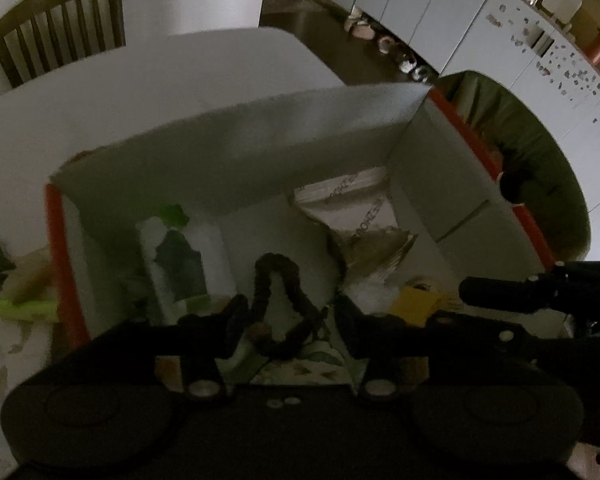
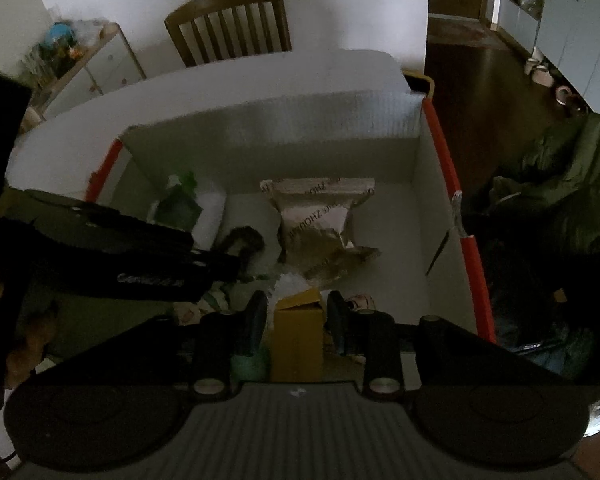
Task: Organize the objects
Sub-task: 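Lower the beaded string and yellow box into the shoebox and open both grippers, then withdraw both grippers from the shoebox back toward the pile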
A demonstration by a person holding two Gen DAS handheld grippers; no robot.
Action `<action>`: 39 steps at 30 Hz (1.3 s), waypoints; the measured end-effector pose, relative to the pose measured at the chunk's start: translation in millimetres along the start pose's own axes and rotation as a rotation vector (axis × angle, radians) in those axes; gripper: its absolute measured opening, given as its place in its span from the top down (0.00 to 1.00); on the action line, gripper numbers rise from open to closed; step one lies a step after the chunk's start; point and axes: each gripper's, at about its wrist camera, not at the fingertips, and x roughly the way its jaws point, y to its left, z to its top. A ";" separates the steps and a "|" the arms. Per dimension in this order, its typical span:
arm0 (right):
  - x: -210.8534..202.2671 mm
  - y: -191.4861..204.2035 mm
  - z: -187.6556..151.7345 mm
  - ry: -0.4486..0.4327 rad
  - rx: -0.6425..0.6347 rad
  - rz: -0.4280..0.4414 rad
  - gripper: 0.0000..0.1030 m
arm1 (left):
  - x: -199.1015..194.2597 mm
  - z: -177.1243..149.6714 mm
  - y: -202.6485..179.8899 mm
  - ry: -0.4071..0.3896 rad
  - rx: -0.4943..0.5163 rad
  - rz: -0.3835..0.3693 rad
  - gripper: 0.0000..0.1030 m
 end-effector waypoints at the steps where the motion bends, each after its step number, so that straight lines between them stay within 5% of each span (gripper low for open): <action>1: -4.0 0.5 0.4 -0.009 0.002 0.005 0.69 | -5.1 0.2 0.3 -0.010 -0.002 -0.005 0.54; 5: -21.6 4.7 1.4 -0.056 0.001 0.015 0.54 | -25.6 -6.8 0.4 -0.055 0.021 0.001 0.54; 21: -83.2 48.2 -1.5 -0.189 0.006 0.065 0.45 | -115.5 -36.1 34.9 -0.190 -0.041 -0.063 0.40; 39: -91.8 142.1 -8.1 -0.254 0.008 0.090 0.21 | -173.3 -80.0 115.1 -0.246 -0.078 -0.001 0.18</action>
